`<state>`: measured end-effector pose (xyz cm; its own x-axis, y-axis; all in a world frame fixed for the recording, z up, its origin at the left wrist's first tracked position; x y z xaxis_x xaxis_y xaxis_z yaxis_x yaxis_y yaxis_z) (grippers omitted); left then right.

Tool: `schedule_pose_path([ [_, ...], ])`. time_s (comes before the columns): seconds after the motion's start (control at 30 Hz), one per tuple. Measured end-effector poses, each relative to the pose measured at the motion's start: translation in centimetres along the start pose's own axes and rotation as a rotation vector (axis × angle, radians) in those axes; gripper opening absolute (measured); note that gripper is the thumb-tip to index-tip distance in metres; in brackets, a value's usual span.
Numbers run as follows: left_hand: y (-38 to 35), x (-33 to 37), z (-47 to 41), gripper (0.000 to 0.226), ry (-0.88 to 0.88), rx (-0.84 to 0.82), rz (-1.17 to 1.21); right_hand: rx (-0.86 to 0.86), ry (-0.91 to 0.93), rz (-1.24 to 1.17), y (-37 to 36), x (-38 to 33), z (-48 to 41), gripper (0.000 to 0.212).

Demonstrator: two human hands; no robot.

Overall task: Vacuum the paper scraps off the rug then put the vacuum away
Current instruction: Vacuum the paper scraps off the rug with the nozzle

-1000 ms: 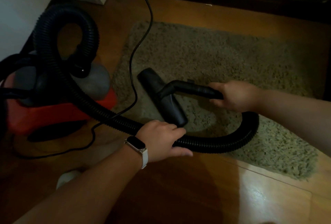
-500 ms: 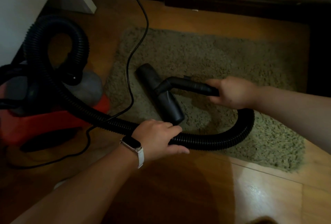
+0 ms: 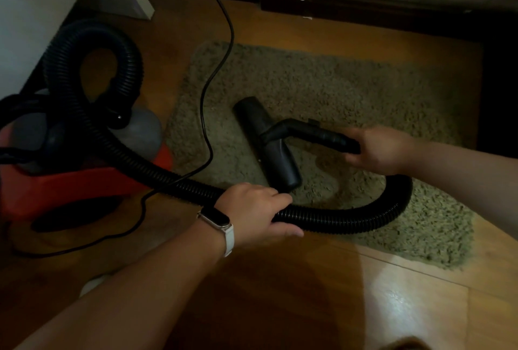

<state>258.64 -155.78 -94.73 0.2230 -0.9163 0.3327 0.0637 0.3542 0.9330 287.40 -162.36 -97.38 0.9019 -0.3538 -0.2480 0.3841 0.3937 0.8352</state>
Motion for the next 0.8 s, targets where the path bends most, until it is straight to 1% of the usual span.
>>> schedule_pose_path([
  [0.13, 0.1, 0.9, -1.2, 0.072, -0.014, -0.012, -0.025, 0.028, -0.07, -0.131, 0.6, 1.9, 1.5, 0.048],
  [0.27, 0.6, 1.4, -1.9, 0.069, -0.041, 0.026, -0.033, 0.067, -0.088, -0.235, 1.2, 3.0, 2.3, 0.047],
  [0.5, 0.5, 1.7, -1.8, 0.068, -0.084, 0.028, -0.042, -0.01, -0.084, -0.136, 0.6, 2.7, 3.2, 0.041],
  [0.6, 0.3, 1.7, -1.5, 0.067, -0.099, 0.032, -0.048, 0.008, -0.038, -0.056, 0.1, 2.3, 3.2, 0.033],
  [0.67, 0.0, 1.6, -1.3, 0.068, -0.089, 0.006, -0.047, 0.018, -0.014, -0.001, -0.2, 1.8, 2.8, 0.035],
  [0.73, -0.2, 1.4, -1.0, 0.069, -0.068, -0.016, -0.038, 0.009, -0.022, -0.012, -0.5, 1.7, 2.3, 0.037],
  [0.8, -0.3, 1.3, -0.8, 0.07, -0.057, -0.023, -0.031, -0.023, -0.036, -0.036, -0.9, 1.7, 2.0, 0.034],
])
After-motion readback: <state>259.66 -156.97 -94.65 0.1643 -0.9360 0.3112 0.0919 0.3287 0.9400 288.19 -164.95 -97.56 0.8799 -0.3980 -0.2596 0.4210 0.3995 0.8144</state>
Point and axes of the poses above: each hand's wrist, its own z-axis away from the middle knuckle, its own y-axis out of the back of the hand, x = y × z, the point moved 2 cm from there along -z, towards the middle knuckle, and after that the axes turned 2 degrees about -y, right-handed, at the moved point
